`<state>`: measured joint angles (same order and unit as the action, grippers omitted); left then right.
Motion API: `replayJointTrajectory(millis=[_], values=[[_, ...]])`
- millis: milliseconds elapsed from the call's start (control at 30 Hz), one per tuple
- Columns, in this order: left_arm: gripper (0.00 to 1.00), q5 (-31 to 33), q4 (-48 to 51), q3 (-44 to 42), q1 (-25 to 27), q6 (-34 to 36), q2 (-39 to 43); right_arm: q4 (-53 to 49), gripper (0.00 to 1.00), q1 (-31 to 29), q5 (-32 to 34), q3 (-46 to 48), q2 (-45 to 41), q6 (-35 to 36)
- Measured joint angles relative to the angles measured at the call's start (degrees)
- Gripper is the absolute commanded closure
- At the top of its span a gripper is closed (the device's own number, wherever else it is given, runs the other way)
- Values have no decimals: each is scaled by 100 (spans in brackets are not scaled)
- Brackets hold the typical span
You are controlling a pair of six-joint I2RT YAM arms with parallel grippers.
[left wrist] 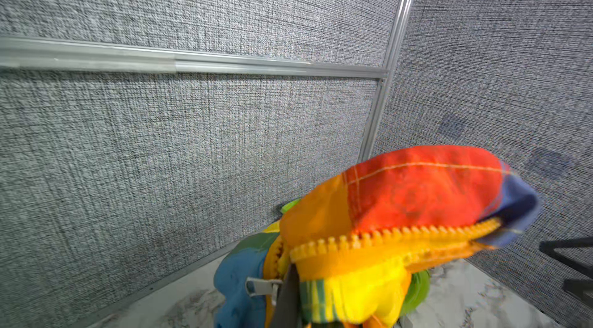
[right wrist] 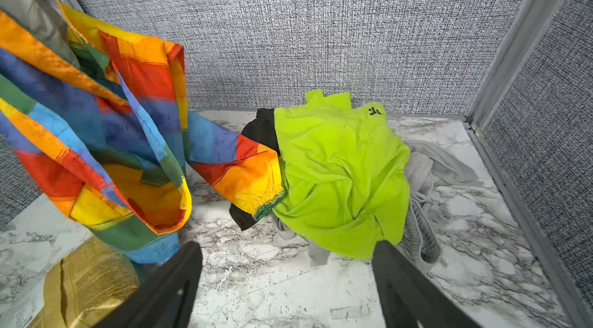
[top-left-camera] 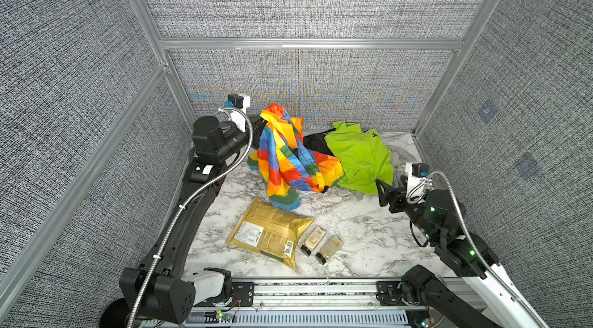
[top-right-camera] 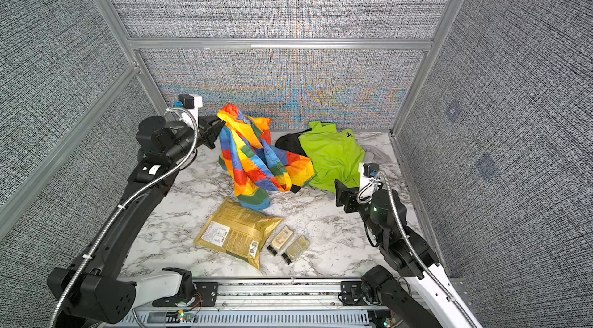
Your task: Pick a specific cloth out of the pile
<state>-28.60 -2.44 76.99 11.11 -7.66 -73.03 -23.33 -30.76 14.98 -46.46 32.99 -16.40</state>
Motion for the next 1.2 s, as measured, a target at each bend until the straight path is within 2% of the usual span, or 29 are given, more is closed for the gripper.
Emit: replayJointTrajectory(millis=[333,633,867,1200], values=[[100,1217,1244,2094,-35,463,-809,-184,12,0,-103,57,-267,153],[100,2273,1926,3880,-269,817,-1322,-503,12,0,20,72,-662,188],[100,2647,2186,4367,-391,1067,-1403,-632,12,0,68,109,-715,186],[100,2310,2610,4330,-402,1082,-1720,-649,10,0,96,129,-629,181]])
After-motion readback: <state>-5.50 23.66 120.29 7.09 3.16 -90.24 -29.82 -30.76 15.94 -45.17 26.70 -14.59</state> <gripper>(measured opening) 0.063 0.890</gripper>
